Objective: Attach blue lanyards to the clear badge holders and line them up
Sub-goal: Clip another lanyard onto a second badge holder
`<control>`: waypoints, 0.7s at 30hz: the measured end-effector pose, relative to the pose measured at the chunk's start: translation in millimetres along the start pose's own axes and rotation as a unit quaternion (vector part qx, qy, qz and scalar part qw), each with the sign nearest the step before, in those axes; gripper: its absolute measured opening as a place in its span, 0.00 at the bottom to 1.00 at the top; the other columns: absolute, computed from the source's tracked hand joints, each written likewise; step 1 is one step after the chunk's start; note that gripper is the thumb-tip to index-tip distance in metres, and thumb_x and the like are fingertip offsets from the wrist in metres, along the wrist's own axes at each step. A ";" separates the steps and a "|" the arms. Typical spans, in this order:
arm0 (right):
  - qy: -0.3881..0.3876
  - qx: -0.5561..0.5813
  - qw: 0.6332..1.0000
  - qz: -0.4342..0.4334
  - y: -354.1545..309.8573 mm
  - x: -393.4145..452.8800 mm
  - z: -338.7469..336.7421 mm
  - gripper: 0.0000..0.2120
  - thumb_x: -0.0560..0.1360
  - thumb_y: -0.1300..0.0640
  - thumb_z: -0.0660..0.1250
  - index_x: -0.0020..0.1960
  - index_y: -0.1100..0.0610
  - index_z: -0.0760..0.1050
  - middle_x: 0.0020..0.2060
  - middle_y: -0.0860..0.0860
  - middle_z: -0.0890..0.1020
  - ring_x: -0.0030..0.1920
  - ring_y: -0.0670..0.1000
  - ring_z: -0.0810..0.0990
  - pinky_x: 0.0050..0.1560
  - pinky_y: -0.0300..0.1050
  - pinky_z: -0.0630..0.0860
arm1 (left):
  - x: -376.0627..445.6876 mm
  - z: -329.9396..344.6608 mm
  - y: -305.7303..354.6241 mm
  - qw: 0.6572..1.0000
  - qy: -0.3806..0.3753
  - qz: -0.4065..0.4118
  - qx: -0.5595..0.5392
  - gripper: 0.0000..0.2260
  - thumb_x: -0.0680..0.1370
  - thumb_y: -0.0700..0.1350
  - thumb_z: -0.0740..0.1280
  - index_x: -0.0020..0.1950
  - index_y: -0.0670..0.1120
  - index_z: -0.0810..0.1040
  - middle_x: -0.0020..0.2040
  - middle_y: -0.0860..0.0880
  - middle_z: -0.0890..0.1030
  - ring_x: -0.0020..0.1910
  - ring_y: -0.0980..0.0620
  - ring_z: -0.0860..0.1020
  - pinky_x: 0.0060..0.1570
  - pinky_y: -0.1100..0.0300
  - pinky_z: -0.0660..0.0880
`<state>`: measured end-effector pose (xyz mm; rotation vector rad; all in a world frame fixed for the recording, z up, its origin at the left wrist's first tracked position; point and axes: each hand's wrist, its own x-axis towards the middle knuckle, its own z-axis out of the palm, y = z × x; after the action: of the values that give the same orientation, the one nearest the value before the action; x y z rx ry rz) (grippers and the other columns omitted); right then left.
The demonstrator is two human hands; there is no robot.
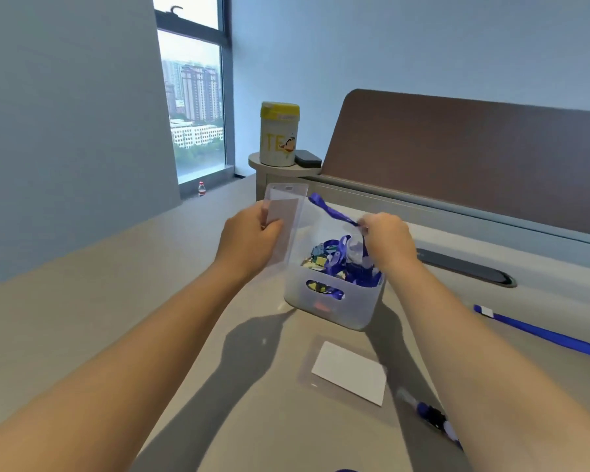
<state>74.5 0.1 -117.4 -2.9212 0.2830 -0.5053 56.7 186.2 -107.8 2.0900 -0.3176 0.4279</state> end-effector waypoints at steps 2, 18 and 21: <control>-0.133 -0.089 0.987 -0.013 -0.2 -2.7 2.7 0.23 0.72 0.67 0.65 0.67 0.58 0.71 0.62 0.59 0.77 0.60 0.61 0.76 0.55 0.49 0.75 | 0.9 0.1 -2.8 1.000 -0.003 0.003 0.011 0.13 0.78 0.40 0.58 0.62 0.41 0.73 0.59 0.40 0.78 0.47 0.49 0.70 0.44 0.58 0.68; -0.092 0.012 0.990 0.110 91.2 -171.0 -76.1 0.16 0.78 0.61 0.57 0.64 0.57 0.74 0.62 0.56 0.78 0.60 0.56 0.76 0.59 0.49 0.72 | -93.8 52.1 74.4 0.962 -0.143 0.220 0.071 0.13 0.80 0.41 0.53 0.59 0.38 0.71 0.58 0.38 0.74 0.47 0.49 0.70 0.48 0.55 0.71; -0.082 0.032 0.981 0.172 124.8 -221.1 -81.4 0.15 0.78 0.60 0.58 0.63 0.58 0.74 0.62 0.56 0.78 0.60 0.55 0.76 0.60 0.48 0.72 | -130.2 74.7 98.9 0.943 -0.166 0.277 0.083 0.12 0.79 0.40 0.55 0.62 0.40 0.69 0.60 0.40 0.75 0.52 0.45 0.74 0.48 0.58 0.70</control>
<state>-177.8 -84.2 -135.5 -2.7449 0.7163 -0.2139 -86.3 78.5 -124.1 2.2182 -1.1199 0.4372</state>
